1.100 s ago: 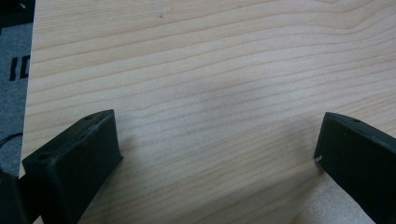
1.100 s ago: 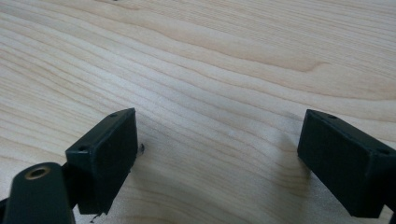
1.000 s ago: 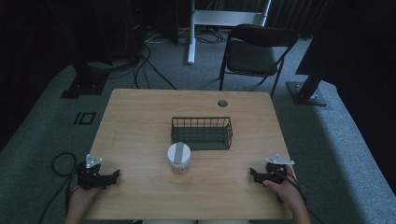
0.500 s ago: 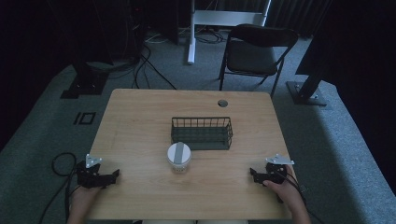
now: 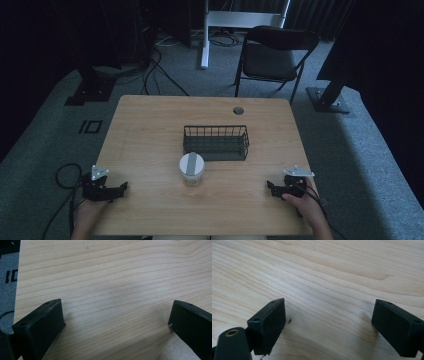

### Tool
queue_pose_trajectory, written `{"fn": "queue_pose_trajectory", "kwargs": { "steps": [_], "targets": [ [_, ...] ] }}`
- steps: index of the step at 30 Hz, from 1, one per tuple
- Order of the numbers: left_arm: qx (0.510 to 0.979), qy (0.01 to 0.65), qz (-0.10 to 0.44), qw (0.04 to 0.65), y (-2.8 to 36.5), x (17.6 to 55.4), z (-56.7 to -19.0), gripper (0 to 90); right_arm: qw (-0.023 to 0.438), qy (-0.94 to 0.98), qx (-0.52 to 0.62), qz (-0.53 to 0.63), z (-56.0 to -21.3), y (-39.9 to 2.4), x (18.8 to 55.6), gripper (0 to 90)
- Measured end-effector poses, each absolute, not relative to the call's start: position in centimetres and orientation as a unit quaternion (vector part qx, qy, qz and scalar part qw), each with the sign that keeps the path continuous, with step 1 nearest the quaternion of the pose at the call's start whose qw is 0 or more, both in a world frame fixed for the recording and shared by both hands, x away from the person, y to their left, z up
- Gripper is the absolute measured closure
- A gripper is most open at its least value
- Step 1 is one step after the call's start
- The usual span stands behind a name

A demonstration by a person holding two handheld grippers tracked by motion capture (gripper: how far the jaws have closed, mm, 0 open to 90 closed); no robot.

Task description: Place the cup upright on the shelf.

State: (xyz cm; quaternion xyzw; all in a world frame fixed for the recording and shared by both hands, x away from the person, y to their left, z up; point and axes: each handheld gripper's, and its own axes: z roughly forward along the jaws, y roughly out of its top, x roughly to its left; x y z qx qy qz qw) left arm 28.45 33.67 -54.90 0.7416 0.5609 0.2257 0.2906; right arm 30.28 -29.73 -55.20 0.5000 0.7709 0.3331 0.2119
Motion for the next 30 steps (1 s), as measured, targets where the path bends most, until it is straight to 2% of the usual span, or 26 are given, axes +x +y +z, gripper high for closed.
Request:
{"fn": "queue_pose_trajectory", "kwargs": {
  "steps": [30],
  "targets": [
    [0.741,0.562,0.226,0.292,33.7,28.4,-54.9,0.2,0.188,0.794,0.433,0.384,-53.4,-24.8,31.1,12.1]
  ]
}}
